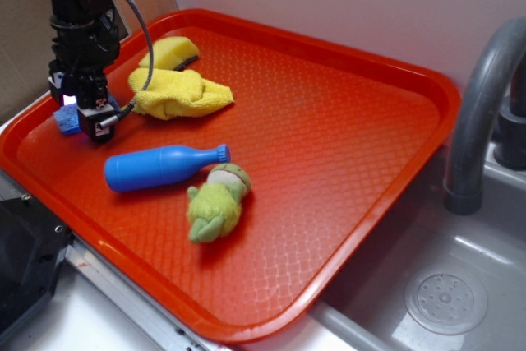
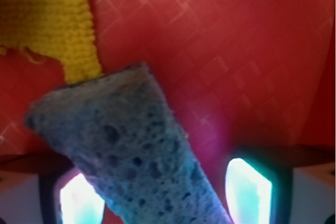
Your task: Grab the blue sponge.
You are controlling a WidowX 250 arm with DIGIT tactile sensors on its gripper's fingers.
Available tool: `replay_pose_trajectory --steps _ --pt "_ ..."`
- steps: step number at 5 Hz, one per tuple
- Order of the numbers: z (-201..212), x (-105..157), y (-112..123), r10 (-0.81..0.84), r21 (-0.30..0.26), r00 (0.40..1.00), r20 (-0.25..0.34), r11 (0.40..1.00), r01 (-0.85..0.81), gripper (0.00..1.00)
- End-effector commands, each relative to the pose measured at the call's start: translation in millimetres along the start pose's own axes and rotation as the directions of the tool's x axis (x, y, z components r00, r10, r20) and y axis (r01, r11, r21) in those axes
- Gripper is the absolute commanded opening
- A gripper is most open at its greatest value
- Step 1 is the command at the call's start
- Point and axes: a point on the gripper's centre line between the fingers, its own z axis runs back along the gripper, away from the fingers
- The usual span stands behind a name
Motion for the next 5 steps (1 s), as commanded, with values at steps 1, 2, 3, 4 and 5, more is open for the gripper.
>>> replay_pose_trajectory --steps 1,2,3,4,5 --pt "11 -4 -4 -0.041 0.016 0.997 0.062 0.999 0.040 0.00" --pt "48 1 -11 -0.040 0.007 0.990 0.135 0.999 0.039 0.00" --pt "106 8 -30 0.034 -0.001 0.981 0.194 0.999 -0.034 0.00" --pt "157 11 -60 0.107 -0.028 0.983 0.148 0.994 -0.104 0.00" --pt "194 -1 -78 0.162 -0.130 0.977 0.138 0.981 -0.144 0.00"
